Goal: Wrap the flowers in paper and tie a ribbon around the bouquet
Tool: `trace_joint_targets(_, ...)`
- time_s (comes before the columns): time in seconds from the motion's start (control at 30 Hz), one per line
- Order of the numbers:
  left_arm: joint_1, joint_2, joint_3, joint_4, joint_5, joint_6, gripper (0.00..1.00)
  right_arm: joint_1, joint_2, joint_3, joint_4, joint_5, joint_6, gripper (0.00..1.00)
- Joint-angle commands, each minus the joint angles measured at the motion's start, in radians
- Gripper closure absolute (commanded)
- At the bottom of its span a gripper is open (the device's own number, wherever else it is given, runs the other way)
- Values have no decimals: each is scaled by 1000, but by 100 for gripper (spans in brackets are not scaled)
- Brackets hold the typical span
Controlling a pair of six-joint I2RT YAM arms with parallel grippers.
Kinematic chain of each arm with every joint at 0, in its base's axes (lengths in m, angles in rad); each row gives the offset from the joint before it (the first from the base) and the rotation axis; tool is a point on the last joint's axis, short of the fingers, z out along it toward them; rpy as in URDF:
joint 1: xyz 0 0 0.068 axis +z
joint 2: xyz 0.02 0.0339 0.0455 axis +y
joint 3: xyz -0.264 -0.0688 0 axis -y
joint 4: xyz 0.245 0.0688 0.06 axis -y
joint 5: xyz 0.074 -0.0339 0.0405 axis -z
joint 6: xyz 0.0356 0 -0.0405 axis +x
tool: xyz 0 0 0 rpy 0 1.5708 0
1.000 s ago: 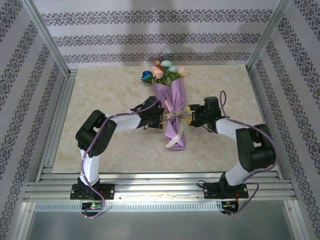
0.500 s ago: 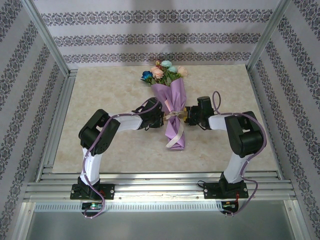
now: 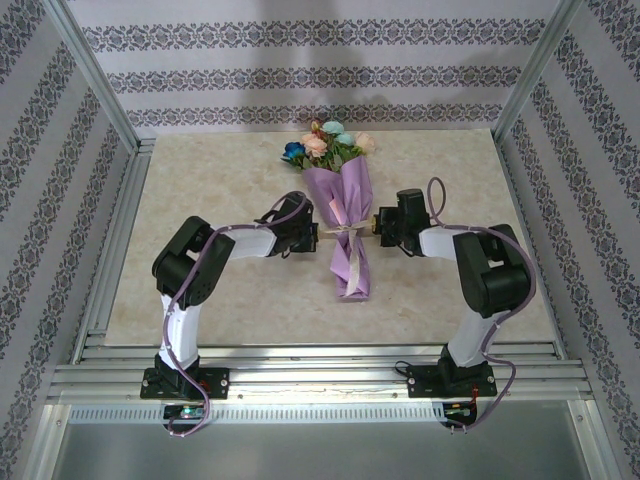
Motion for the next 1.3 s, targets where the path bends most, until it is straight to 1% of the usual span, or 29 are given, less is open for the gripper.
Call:
trace_joint_targets(0.0,35,-50,-30,2,23,-78,100,-48,-44,-29,-37,66,-76,100)
trace_joint_targets(0.2,69,-51,-40,26,72,-38,100,-112,-50,-59,14,60,-131,100)
trace_joint_targets(0.47,112,-93,-92,10,79,-4,100,-167,-57,-91,20,48,-150,100)
trace_joint_targets(0.97,169,-151,-165,7,102,20,100,-183,-59,-100,3,47,-153,100)
trace_joint_targets(1.27,173,-142,-167,12,132,29,100,-184,-73,-107,-31,61,-164,100)
